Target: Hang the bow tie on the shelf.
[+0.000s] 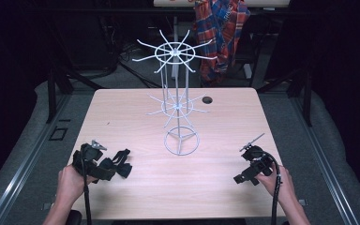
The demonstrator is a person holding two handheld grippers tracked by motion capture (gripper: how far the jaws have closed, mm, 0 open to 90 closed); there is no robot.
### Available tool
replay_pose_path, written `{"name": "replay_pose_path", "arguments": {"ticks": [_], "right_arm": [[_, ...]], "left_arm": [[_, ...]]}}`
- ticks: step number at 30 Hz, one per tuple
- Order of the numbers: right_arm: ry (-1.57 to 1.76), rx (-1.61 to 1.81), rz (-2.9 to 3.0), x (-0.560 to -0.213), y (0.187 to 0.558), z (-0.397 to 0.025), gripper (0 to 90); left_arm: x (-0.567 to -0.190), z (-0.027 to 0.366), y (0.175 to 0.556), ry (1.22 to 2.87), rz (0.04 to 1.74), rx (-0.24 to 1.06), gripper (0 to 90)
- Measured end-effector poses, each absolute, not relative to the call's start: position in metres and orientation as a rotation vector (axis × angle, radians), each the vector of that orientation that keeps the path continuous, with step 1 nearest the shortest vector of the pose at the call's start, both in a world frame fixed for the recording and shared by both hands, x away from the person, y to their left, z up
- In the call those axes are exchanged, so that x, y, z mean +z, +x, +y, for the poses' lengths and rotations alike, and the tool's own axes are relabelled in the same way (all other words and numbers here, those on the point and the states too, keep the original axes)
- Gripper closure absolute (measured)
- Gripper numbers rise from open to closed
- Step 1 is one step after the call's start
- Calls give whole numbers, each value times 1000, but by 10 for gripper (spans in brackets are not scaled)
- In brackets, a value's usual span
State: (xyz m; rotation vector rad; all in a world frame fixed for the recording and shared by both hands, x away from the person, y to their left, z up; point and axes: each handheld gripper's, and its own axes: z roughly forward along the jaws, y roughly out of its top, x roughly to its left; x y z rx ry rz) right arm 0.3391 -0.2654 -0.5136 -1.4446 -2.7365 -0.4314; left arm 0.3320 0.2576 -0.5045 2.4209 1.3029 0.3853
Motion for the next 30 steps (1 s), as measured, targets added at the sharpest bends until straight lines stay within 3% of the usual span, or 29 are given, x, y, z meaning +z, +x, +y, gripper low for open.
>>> {"name": "replay_pose_path", "arguments": {"ticks": [25,28,30], "right_arm": [[-1453,-440,-2725,-515,336,-267,77],[-1462,-459,-2719,-515,336,-268,77],[-1454,-446,-2720,-515,337,-267,78]], "left_arm": [[-509,233,350,2441,1243,376,0],[-509,230,352,2441,1228,376,17],[-511,228,355,2450,1224,366,76]]}}
